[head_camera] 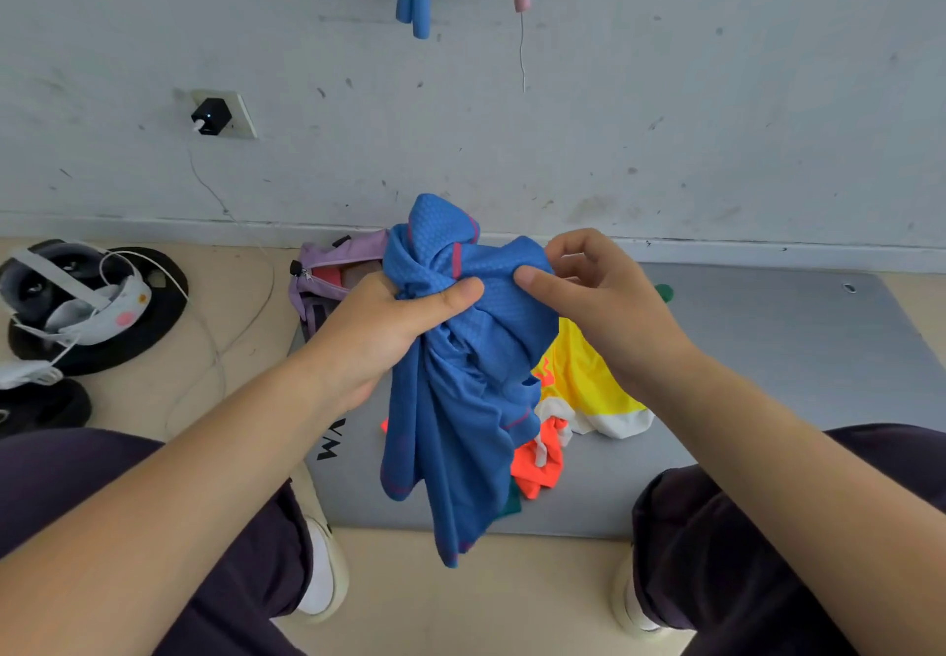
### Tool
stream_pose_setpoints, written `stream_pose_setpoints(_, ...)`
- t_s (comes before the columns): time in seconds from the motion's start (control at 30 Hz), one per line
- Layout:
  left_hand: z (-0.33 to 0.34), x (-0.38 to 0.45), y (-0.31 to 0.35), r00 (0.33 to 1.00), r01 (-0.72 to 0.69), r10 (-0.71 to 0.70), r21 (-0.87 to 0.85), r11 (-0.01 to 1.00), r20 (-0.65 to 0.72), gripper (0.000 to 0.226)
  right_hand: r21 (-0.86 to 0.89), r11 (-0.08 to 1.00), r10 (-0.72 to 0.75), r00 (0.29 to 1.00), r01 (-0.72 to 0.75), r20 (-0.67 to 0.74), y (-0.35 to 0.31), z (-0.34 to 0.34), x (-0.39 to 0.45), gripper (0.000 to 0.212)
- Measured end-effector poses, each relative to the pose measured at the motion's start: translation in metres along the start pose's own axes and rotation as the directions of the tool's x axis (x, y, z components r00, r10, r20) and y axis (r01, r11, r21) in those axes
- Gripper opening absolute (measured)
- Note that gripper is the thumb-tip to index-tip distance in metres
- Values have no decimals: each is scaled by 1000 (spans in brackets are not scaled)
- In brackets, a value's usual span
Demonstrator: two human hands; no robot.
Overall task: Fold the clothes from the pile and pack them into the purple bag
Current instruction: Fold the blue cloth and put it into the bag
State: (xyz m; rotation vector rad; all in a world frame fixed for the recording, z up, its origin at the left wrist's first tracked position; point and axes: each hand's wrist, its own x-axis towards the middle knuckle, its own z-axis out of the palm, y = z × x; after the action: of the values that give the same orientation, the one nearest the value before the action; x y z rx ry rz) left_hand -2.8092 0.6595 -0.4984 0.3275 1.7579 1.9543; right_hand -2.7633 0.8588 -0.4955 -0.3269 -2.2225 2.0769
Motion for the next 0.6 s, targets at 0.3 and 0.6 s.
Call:
stream_pose_setpoints(0.3, 2, 0, -2, 1000, -7, 10, 207, 978, -10, 41, -13, 1000, -23, 1000, 23, 9, -5, -4, -1, 10)
stream_pose_setpoints(0.6, -14, 3, 14, 999, 52, -42, 521, 852, -30, 69, 60, 995, -93, 944, 77, 317, -13, -8, -5, 9)
